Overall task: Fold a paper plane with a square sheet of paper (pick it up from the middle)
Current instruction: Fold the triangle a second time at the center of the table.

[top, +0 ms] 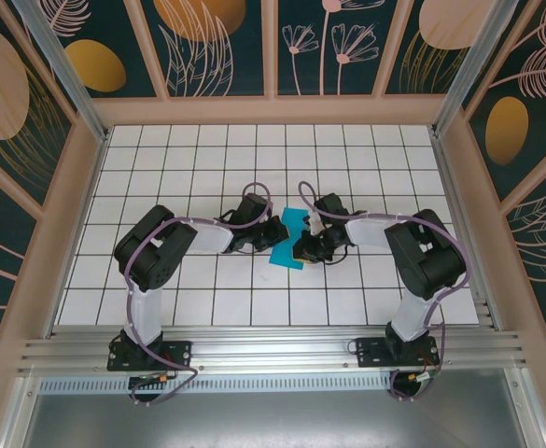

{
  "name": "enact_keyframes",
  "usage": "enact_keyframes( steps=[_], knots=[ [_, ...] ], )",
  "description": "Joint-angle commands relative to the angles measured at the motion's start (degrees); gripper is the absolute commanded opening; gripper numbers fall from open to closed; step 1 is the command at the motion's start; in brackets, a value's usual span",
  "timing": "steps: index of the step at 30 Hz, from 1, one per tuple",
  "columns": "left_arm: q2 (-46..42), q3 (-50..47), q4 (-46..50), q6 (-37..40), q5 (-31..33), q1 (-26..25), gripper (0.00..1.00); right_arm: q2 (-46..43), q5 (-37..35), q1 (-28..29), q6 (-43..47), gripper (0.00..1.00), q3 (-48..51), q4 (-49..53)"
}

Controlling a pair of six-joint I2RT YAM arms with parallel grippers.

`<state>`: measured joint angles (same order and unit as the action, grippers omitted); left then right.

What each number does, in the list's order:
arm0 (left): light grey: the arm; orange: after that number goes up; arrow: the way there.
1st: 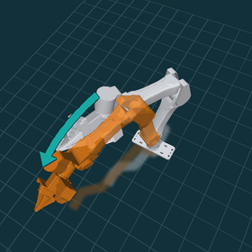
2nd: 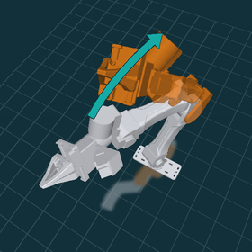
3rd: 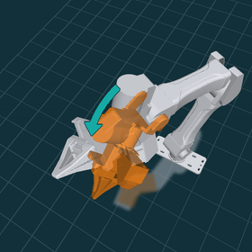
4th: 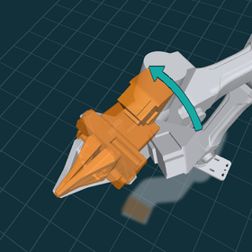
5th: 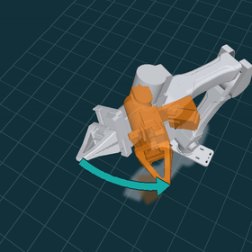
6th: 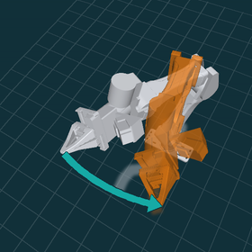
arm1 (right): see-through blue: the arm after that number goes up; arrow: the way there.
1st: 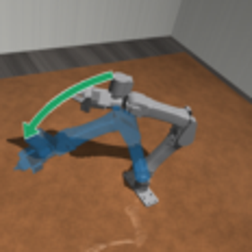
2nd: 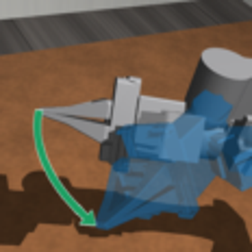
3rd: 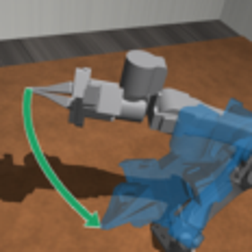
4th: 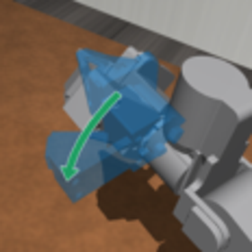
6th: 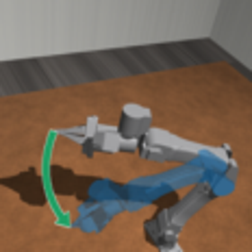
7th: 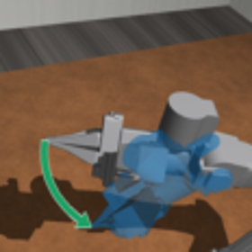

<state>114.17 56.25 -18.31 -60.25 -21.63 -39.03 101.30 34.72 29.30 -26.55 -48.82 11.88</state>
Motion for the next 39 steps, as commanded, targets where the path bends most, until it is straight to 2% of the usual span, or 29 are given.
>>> enact_keyframes(
  steps=[1,7,12,16,24,30,39],
  knots=[
    [2.1,-2.1,4.5,1.1,3.0,-0.3,0.06,-1.1,-3.7,0.1,1.7,0.14,-0.1,5.1],
    [2.2,-1.7,4.7,1.3,2.9,-0.3,0.06,-4.0,-0.1,1.3,1.8,0.15,-0.5,6.2],
    [2.2,-1.5,4.8,1.2,2.8,-0.2,0.06,-0.2,-3.0,1.1,1.7,0.14,3.3,5.8],
    [2.0,-1.5,5.1,1.4,3.2,-0.3,0.06,-0.6,-5.4,0.6,2.0,0.14,5.4,6.5],
    [2.3,-1.0,5.1,1.4,3.1,-0.3,0.06,-6.1,-0.5,0.7,1.3,0.15,5.9,5.5],
    [2.1,-1.0,5.1,1.4,3.1,-0.3,0.06,-1.1,-4.9,0.5,1.3,0.13,8.0,6.1],
    [2.0,-1.1,4.7,1.3,3.2,-0.2,0.06,-6.3,-6.3,0.9,2.3,0.11,7.7,11.5]
  ],
)
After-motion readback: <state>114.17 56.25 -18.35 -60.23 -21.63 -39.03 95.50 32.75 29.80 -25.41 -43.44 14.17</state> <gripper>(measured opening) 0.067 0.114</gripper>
